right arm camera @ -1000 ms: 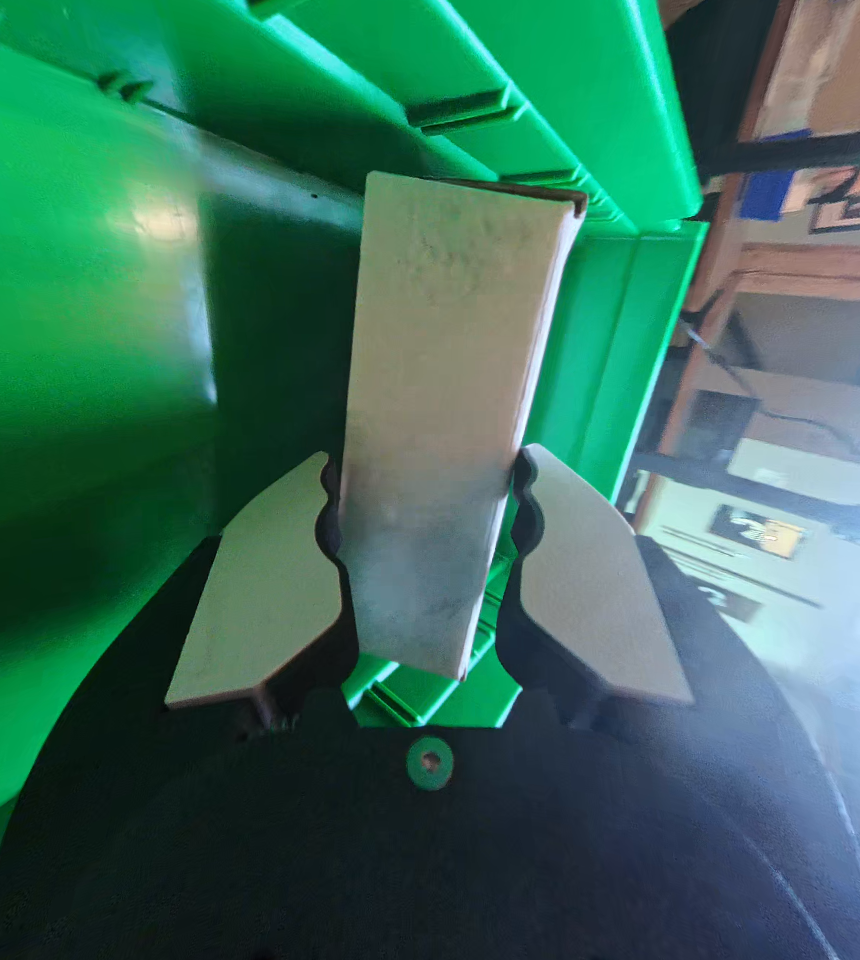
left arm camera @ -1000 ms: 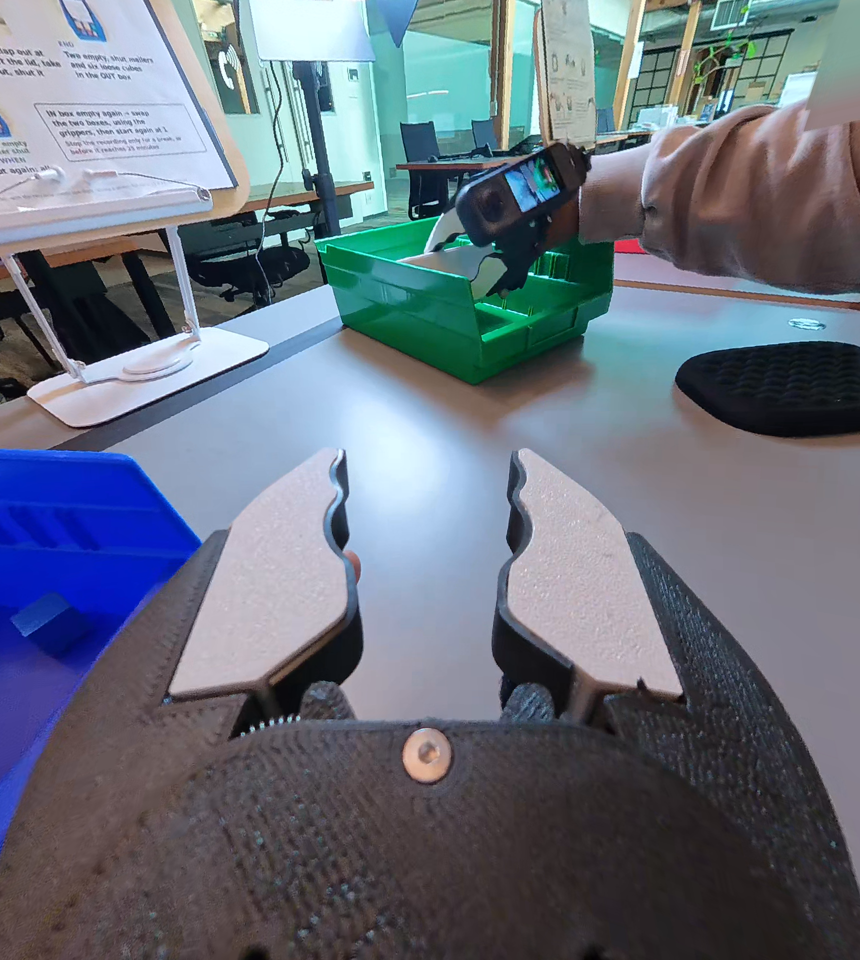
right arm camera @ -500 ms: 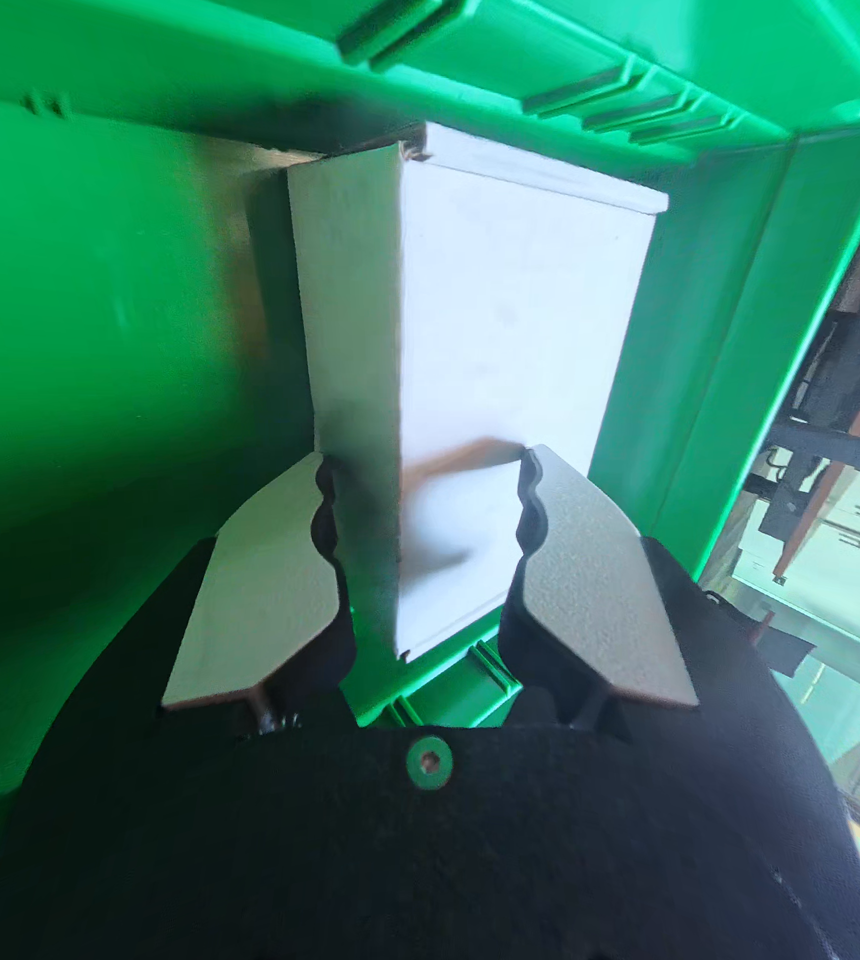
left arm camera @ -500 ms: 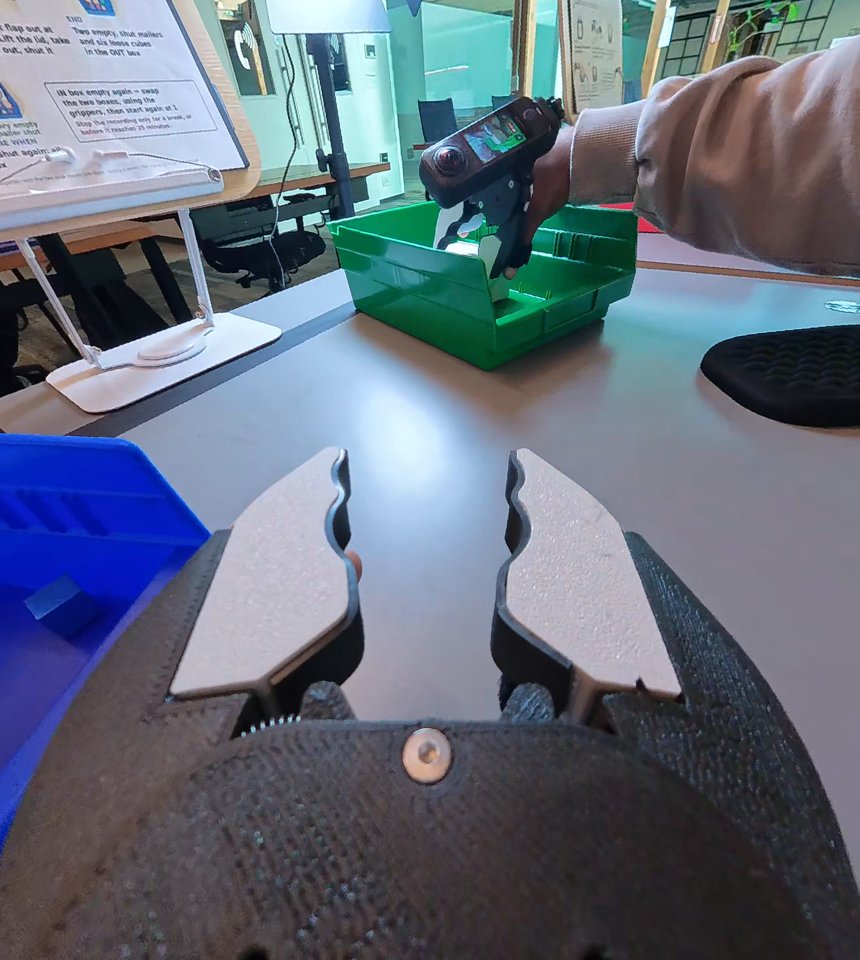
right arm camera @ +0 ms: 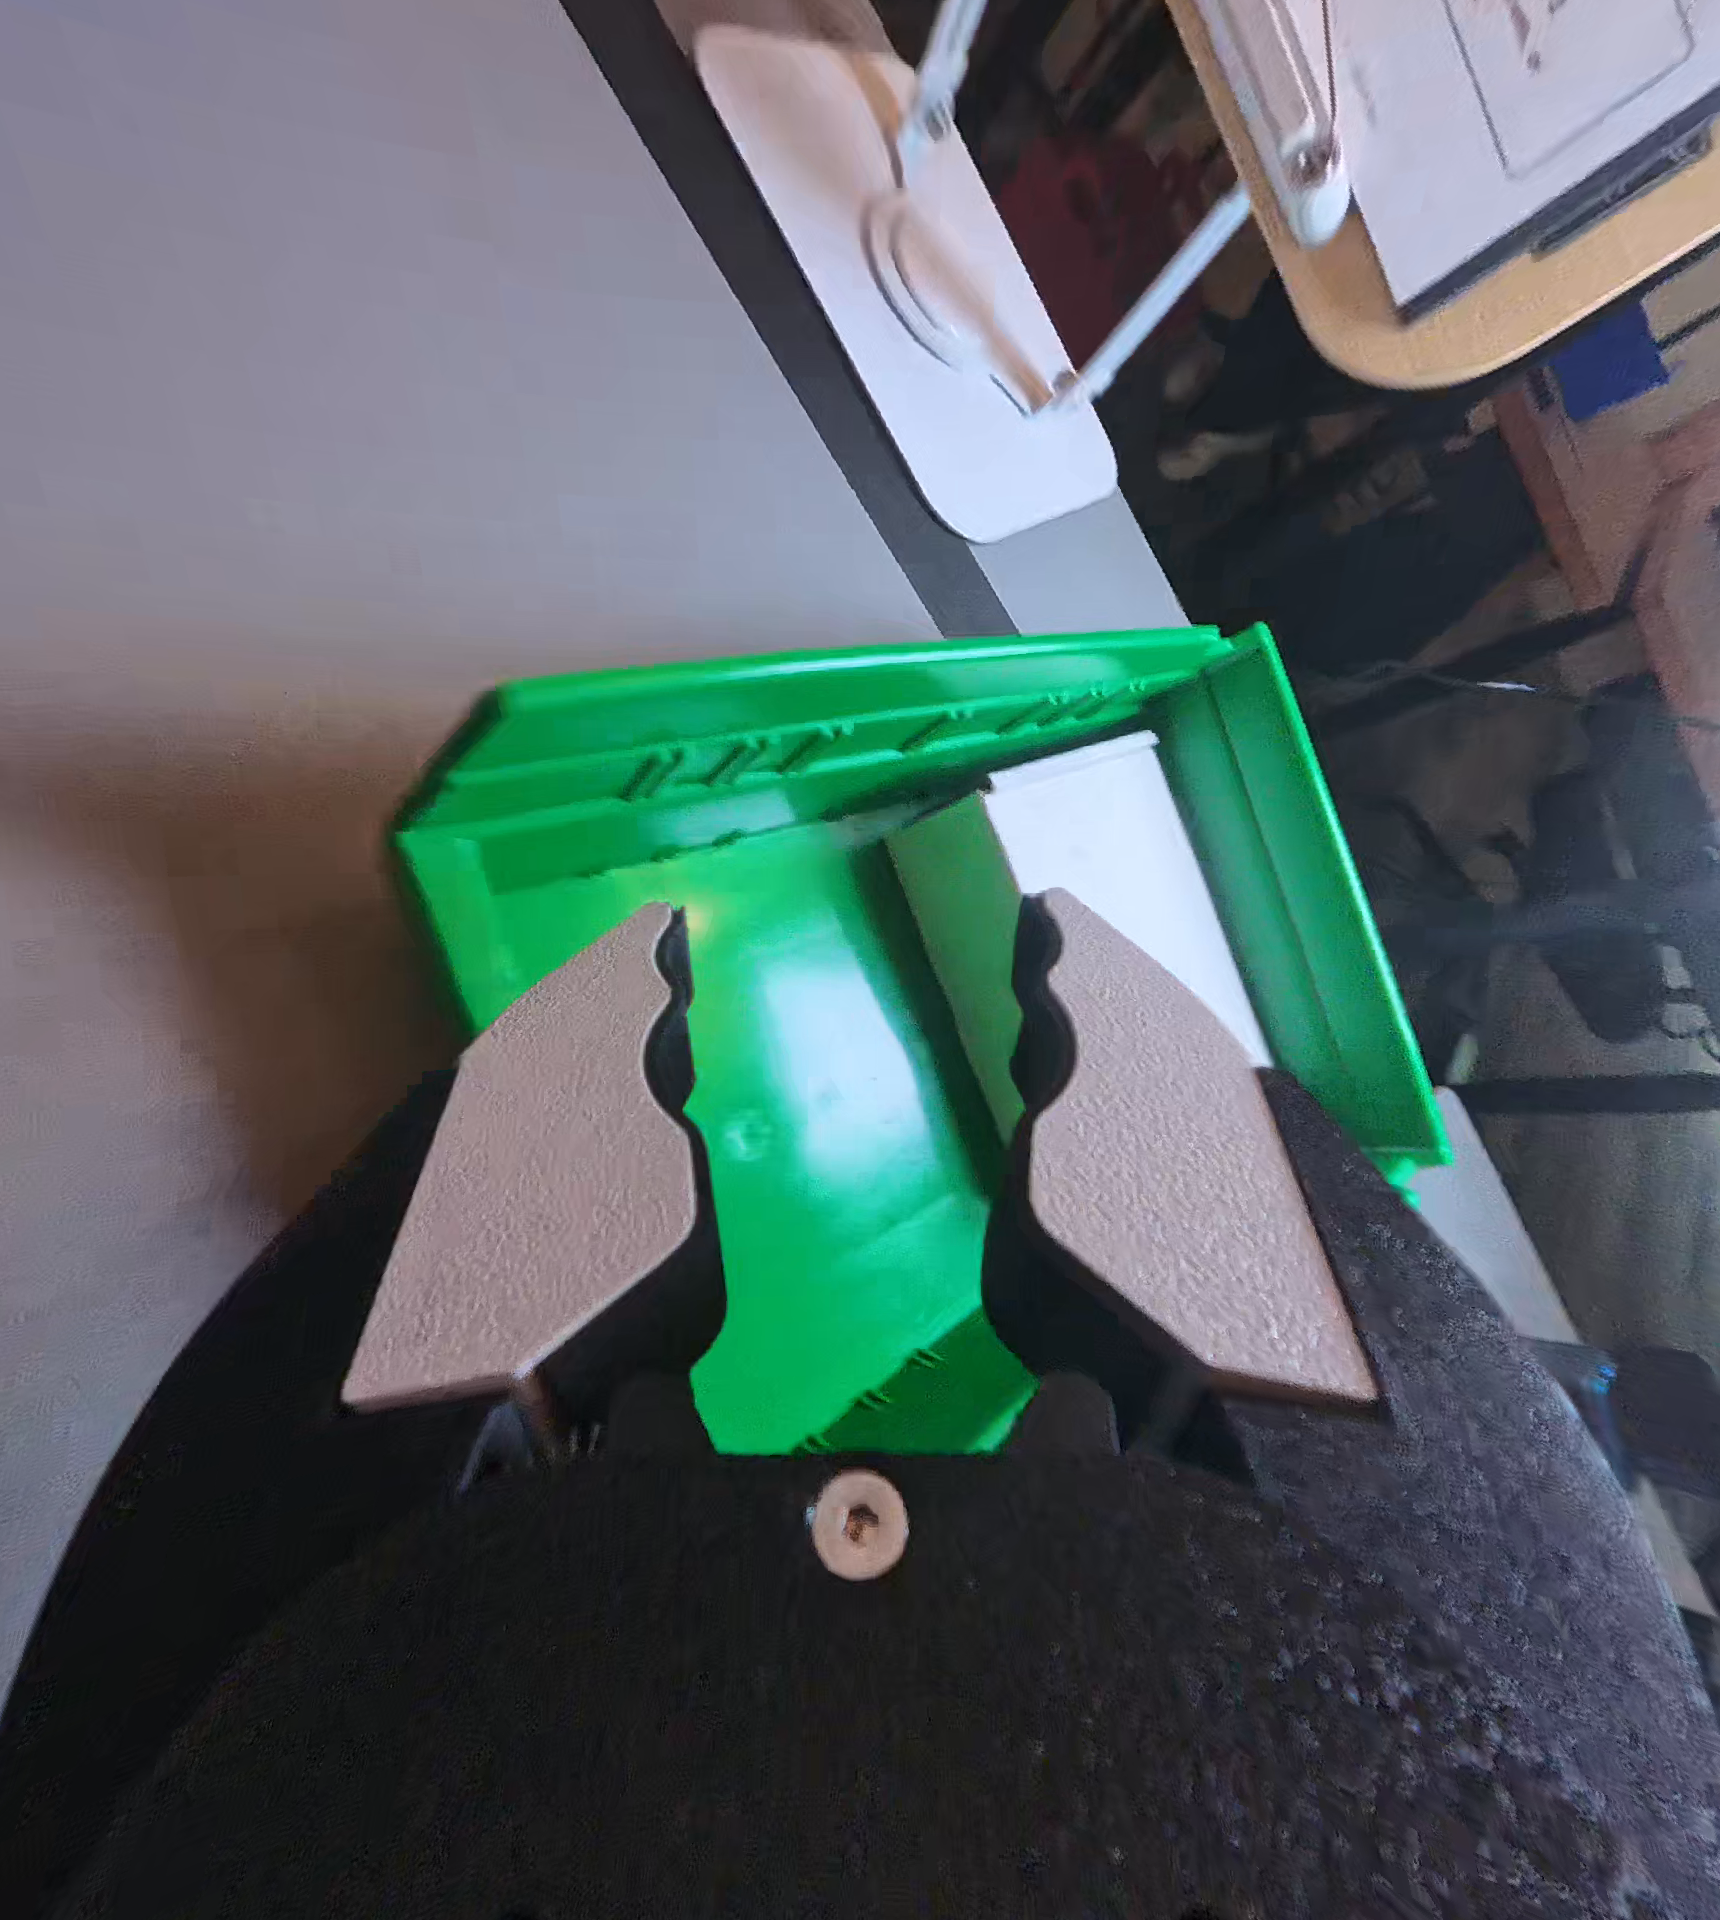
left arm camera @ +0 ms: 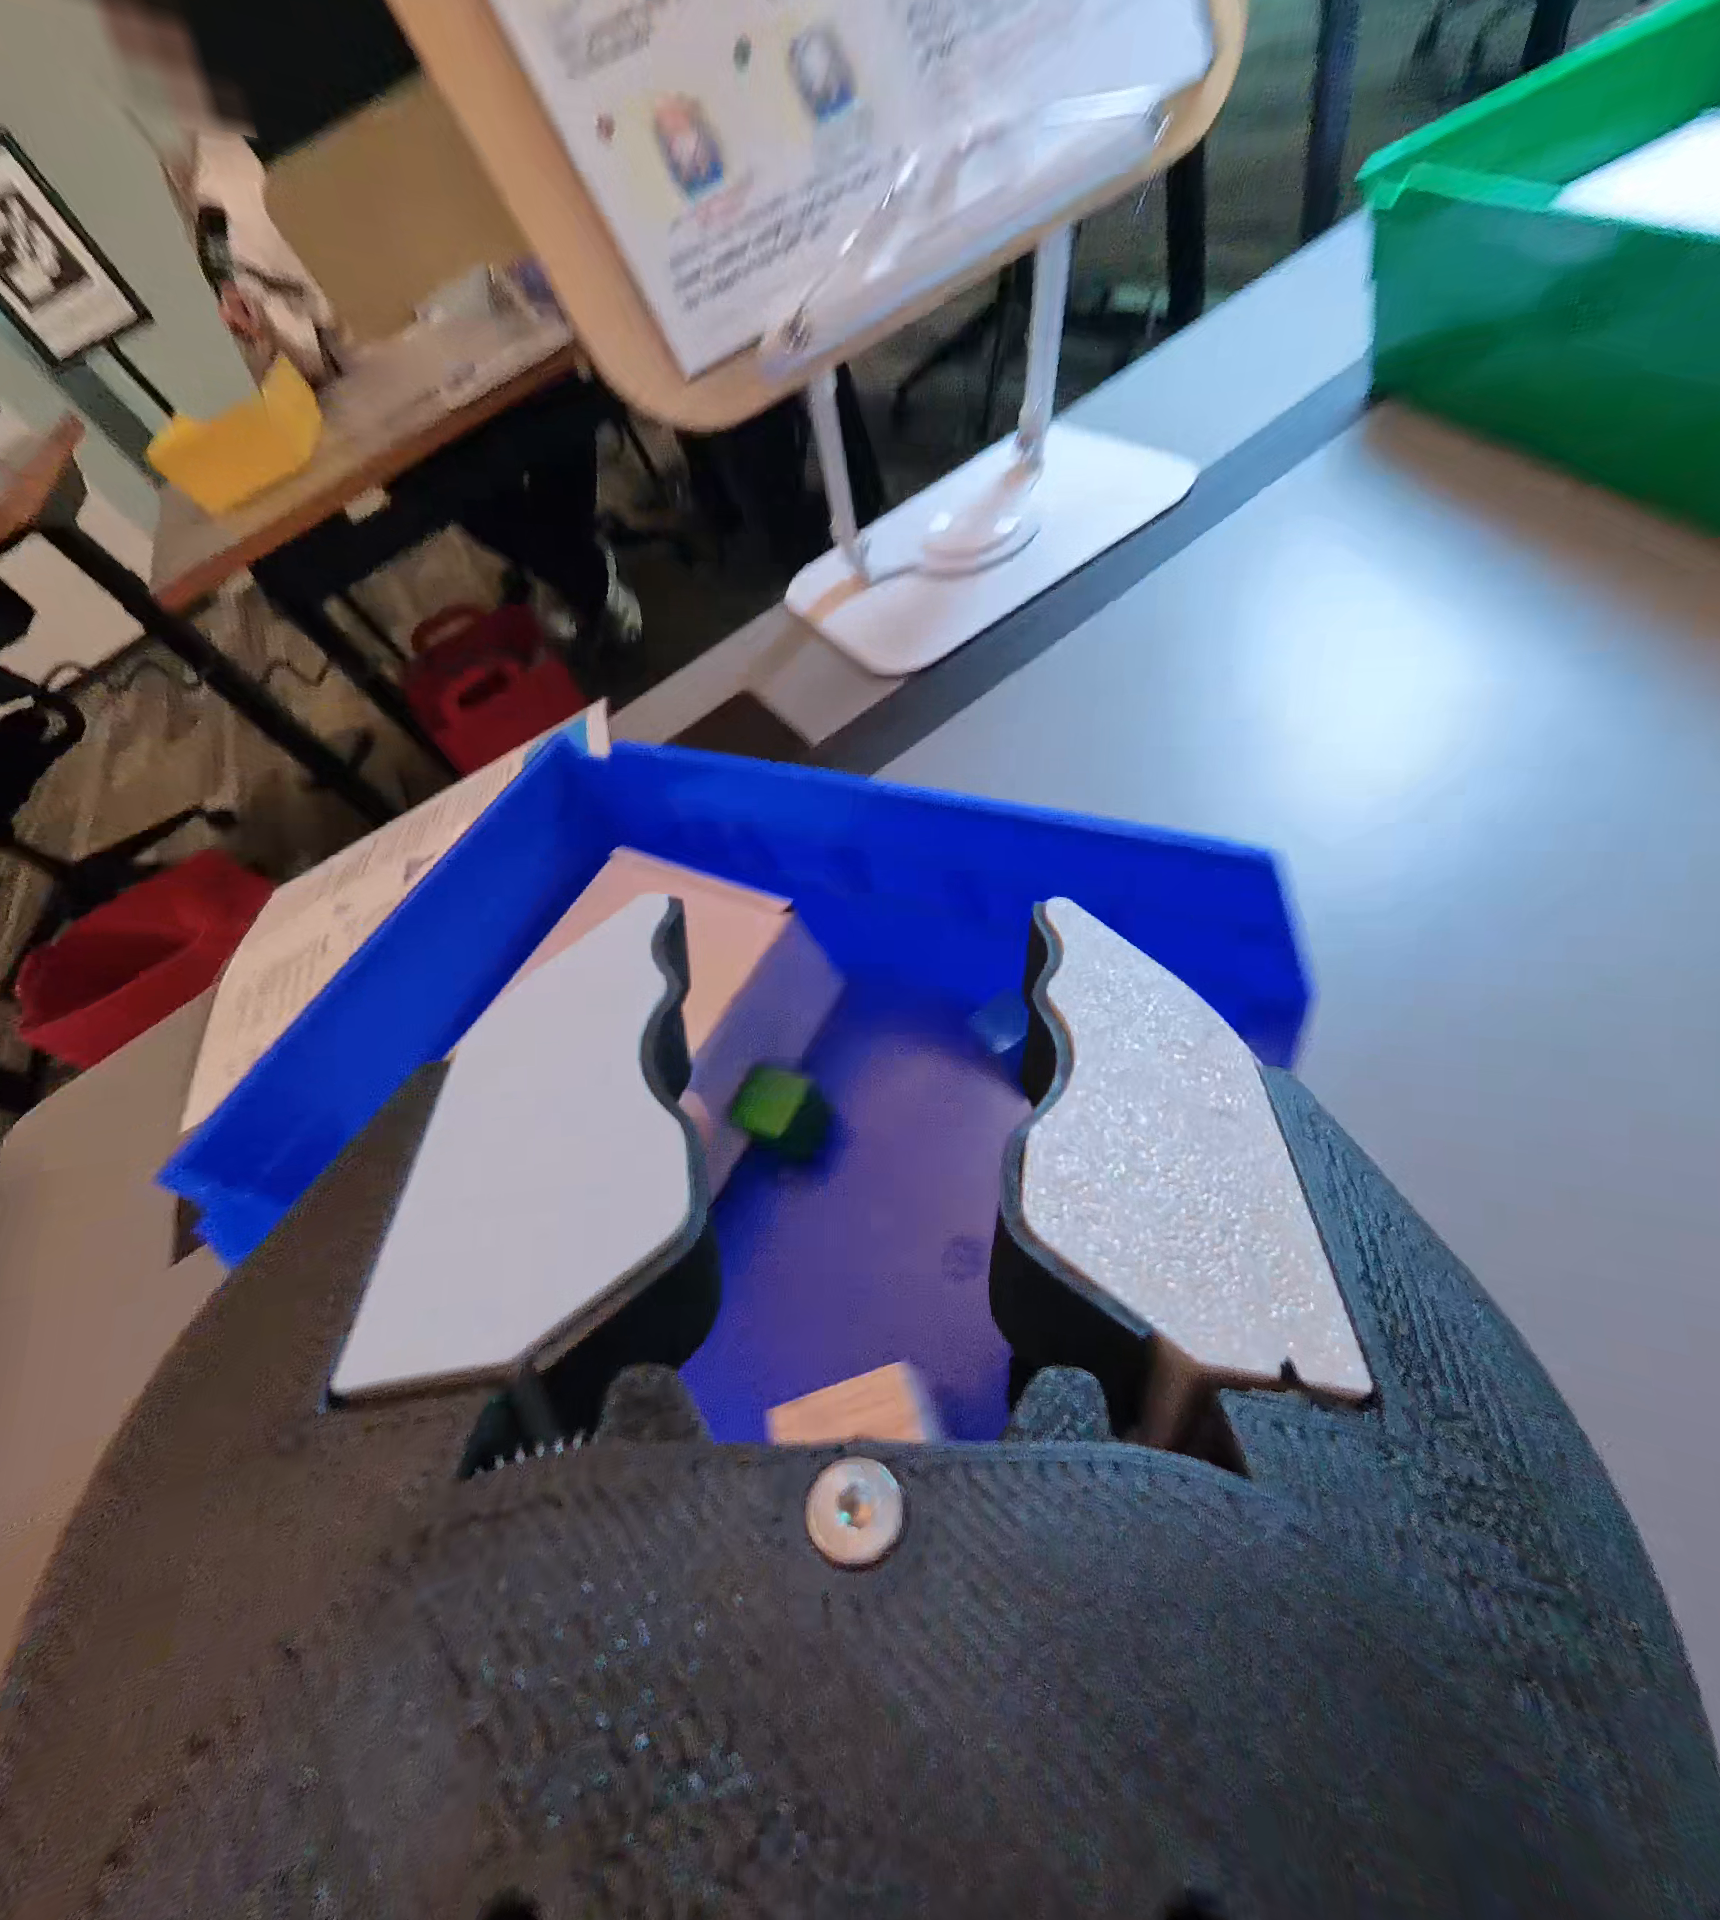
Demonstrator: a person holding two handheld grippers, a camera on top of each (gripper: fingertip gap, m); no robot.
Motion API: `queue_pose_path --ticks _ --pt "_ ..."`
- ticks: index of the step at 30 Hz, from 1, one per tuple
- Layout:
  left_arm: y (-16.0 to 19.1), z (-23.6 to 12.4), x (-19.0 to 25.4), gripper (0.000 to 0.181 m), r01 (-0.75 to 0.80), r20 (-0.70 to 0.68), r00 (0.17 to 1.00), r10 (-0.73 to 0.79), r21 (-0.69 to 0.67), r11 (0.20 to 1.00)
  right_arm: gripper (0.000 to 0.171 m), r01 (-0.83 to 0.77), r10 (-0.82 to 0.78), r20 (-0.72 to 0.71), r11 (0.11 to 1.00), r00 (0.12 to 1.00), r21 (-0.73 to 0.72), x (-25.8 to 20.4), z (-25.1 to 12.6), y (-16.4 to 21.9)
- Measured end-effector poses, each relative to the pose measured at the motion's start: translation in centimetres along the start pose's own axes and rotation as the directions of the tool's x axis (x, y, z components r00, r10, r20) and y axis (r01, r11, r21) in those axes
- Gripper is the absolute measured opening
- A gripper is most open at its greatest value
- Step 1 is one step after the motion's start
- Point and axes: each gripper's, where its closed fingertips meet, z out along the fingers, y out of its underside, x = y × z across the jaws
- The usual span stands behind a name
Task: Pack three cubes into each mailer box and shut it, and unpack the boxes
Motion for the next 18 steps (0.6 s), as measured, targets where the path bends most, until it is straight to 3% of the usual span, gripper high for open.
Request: queue_pose_path --ticks 4,10,18 --pt "3.5 3.0 -5.2 0.072 -0.1 -0.072 0.994 0.085 -0.243 0.965 0.061 -0.064 0.05 0.132 0.993 0.99 0.102 -5.2 -3.0 -1.3" --pt "9.8 6.9 -9.6 0.098 -0.201 -0.234 0.969 0.074 -0.588 0.783 0.065 -0.18 0.12 0.298 0.966 0.947 0.184 -10.3 -4.7 -2.0" --pt "14.0 9.2 -11.1 0.12 -0.345 -0.404 0.915 0.011 -0.765 0.544 0.064 -0.257 0.13 0.407 0.927 0.904 0.274 -12.3 -3.9 -2.8"
